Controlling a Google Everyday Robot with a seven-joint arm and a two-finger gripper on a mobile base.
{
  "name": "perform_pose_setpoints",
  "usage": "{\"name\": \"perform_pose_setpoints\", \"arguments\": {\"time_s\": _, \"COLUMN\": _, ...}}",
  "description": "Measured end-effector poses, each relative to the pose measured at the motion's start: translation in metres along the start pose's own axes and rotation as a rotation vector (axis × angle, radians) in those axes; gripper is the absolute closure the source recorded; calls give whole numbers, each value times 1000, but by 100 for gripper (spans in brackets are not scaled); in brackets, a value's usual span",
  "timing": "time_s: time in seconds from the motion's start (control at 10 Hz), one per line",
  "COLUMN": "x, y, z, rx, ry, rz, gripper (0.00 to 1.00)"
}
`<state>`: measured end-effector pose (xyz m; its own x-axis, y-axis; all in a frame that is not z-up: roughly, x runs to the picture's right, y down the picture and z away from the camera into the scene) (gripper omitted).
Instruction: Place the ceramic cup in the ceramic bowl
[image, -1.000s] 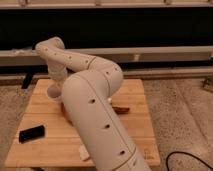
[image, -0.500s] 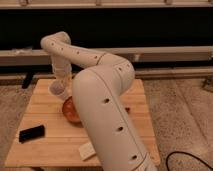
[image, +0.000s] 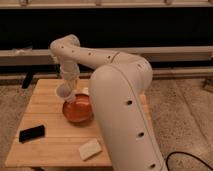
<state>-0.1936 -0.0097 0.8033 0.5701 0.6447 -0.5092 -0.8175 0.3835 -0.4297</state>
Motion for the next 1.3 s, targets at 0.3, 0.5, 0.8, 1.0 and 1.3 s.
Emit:
{"name": "perform_pose_setpoints", "arguments": {"time_s": 0.3, "x": 25, "y": -13, "z": 5, "rx": 2, "ry": -5, "rz": 39, "gripper": 94}}
{"name": "perform_pose_setpoints", "arguments": {"time_s": 0.5, "x": 31, "y": -15, "z": 15, "rx": -4, "ry": -11, "rz": 62, "gripper": 99}}
{"name": "perform_pose_setpoints", "arguments": {"time_s": 0.8, "x": 39, "y": -7, "z": 23, "rx": -7, "ry": -11, "rz": 85, "gripper": 84}}
{"name": "perform_pose_setpoints", "arguments": {"time_s": 1.0, "x": 36, "y": -10, "z": 31, "rx": -14, "ry": -15, "rz": 99, "gripper": 51}}
{"name": "perform_pose_setpoints", "arguments": {"time_s": 1.3, "x": 38, "y": -9, "z": 34, "rx": -15, "ry": -22, "rz": 113, "gripper": 18}}
